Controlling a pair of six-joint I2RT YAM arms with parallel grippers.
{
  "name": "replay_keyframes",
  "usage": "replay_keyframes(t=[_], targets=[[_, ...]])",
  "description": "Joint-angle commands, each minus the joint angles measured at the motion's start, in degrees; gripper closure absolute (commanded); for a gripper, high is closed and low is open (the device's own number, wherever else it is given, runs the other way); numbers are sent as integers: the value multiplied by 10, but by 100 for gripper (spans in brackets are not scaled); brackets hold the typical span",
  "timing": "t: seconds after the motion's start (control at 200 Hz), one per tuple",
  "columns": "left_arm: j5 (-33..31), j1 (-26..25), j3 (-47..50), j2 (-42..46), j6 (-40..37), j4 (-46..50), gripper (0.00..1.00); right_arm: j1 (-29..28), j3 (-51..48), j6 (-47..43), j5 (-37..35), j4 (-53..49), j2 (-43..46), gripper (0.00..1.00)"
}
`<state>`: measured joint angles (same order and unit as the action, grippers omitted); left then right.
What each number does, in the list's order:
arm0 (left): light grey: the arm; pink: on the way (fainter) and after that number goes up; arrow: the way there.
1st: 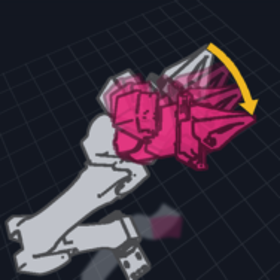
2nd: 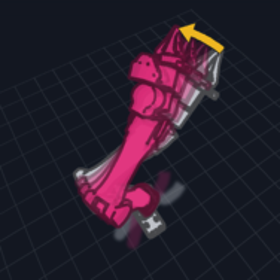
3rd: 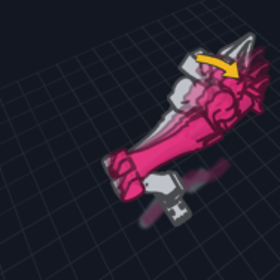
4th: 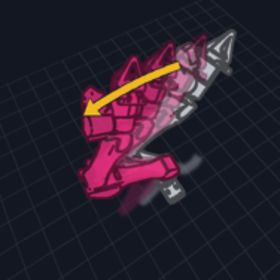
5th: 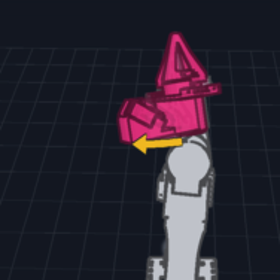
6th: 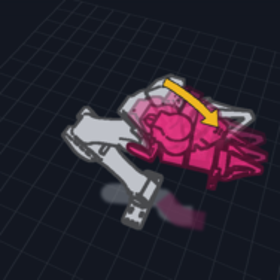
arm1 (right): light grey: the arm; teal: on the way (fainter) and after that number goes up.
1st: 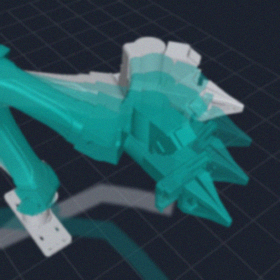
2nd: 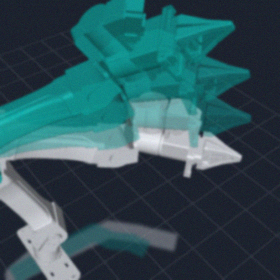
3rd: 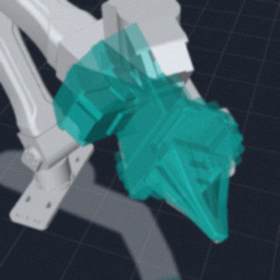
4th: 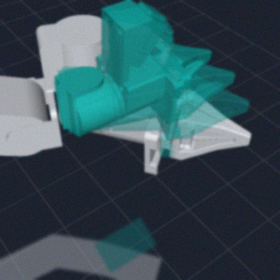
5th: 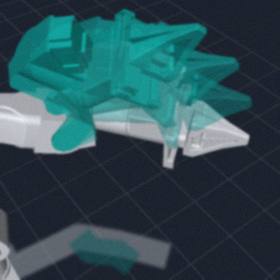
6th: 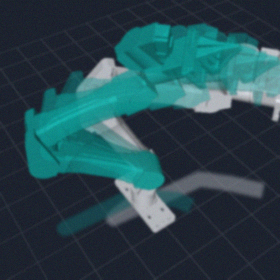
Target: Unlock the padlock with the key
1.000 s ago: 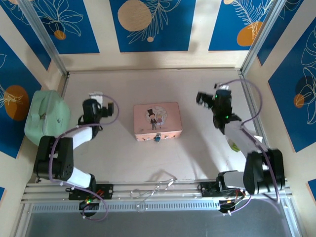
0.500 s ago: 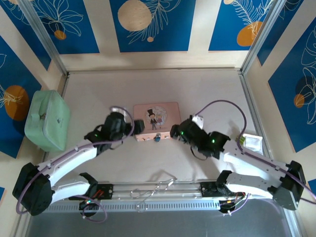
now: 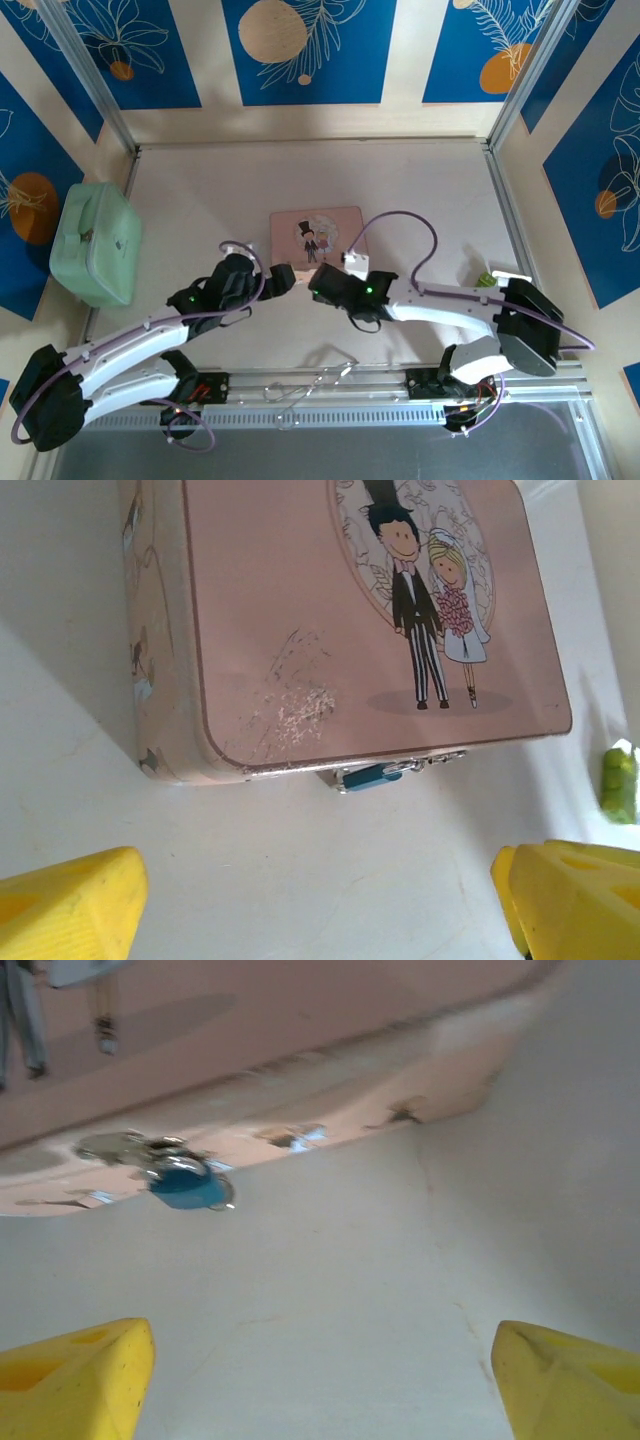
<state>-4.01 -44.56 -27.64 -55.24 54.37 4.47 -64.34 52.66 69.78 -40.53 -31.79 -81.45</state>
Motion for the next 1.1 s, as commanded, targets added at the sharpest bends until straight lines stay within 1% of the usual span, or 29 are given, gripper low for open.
replay_keyframes(t=[0.0,0.04,0.07,0.12,0.165,0.25,0.31,0.33,0.385,0.47,0.525,0.685,0.87,1.095], targets=[[22,-4,48,-10,59,-56,8,-6,59,23,-40,-78,-31,9],[23,-6,61,-14,72,-75,9,-12,57,21,-55,-77,-38,7],[20,-6,69,-16,81,-84,9,-20,44,7,-69,-52,-36,5],[16,-7,78,-17,93,-94,10,-37,9,-30,-89,27,-25,3],[12,-8,80,-17,95,-99,10,-39,-12,-60,-85,79,-11,2],[6,-9,72,-16,92,-90,11,-38,-48,-102,-69,145,14,4],[4,-9,64,-14,90,-82,10,-23,-73,-107,-25,170,34,5],[4,-8,63,-14,90,-81,10,-12,-78,-107,6,173,41,6],[5,-9,59,-14,91,-79,11,23,-95,-122,84,202,54,13],[8,-10,60,-21,95,-88,12,51,-119,-116,128,226,67,17],[11,-10,60,-28,99,-95,15,65,-128,-111,146,233,70,21],[22,-10,41,-58,99,-102,23,84,-134,-107,175,239,64,27],[37,-10,27,-87,118,-140,24,99,-134,-111,188,252,50,28],[19,-8,12,-97,98,-133,24,91,-90,-114,177,213,5,33]])
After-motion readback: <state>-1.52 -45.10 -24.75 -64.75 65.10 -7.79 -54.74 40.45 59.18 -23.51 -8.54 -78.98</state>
